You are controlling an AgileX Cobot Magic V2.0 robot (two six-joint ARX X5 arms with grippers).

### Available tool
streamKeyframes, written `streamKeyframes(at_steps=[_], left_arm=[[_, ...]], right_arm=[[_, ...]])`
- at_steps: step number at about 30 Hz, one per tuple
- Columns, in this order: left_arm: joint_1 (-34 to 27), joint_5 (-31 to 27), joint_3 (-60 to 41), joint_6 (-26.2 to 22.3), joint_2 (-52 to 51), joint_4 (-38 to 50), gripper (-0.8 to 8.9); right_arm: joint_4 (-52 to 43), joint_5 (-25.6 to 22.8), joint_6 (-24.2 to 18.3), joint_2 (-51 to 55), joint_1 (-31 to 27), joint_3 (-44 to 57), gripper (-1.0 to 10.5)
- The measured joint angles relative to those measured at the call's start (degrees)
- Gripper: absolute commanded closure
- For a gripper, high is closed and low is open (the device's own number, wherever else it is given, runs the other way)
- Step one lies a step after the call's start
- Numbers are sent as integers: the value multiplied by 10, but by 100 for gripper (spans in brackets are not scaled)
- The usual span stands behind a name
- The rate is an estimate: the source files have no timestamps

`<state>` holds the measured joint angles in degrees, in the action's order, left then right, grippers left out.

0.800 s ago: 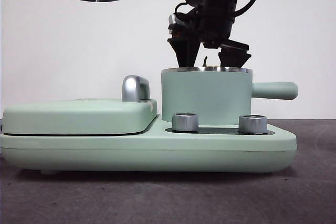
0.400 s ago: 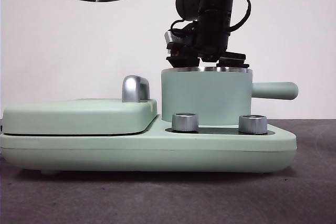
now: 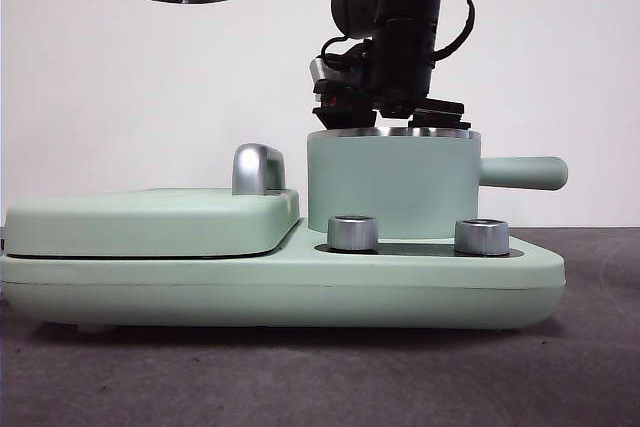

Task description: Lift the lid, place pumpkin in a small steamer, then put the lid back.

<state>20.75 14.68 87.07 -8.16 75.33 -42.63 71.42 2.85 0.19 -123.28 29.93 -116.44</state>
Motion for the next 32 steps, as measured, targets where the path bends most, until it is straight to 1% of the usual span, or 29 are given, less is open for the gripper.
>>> streamKeyframes(at_steps=[3, 7, 12, 15, 17, 18, 20, 22, 24, 29, 30, 32], left_arm=[[0, 0, 0, 0, 0, 0, 763], [0, 0, 0, 0, 0, 0, 763], [0, 0, 0, 0, 0, 0, 763], [0, 0, 0, 0, 0, 0, 763], [0, 0, 0, 0, 1, 0, 763], [0, 0, 0, 0, 1, 0, 763], [0, 0, 0, 1, 1, 0, 763], [0, 0, 0, 1, 1, 0, 763], [0, 0, 0, 1, 1, 0, 763], [6, 0, 0, 13, 2, 22, 763], [9, 0, 0, 14, 2, 25, 763], [15, 0, 0, 18, 2, 31, 763]], right_arm=[[0, 0, 0, -1, 0, 0, 609], [4, 0, 0, -1, 0, 0, 456], [17, 0, 0, -2, 0, -7, 453], [54, 0, 0, -2, 0, -59, 454], [55, -1, 3, 1, 0, -106, 454], [55, 4, 5, 14, 0, -109, 454], [55, 10, 8, 54, 0, -107, 454], [55, 10, 11, 115, 0, -94, 454], [55, 10, 12, 193, -1, -56, 455], [54, 11, 12, 404, 3, 107, 464], [51, 14, 12, 432, 5, 132, 464], [24, 24, 14, 507, 12, 200, 464]])
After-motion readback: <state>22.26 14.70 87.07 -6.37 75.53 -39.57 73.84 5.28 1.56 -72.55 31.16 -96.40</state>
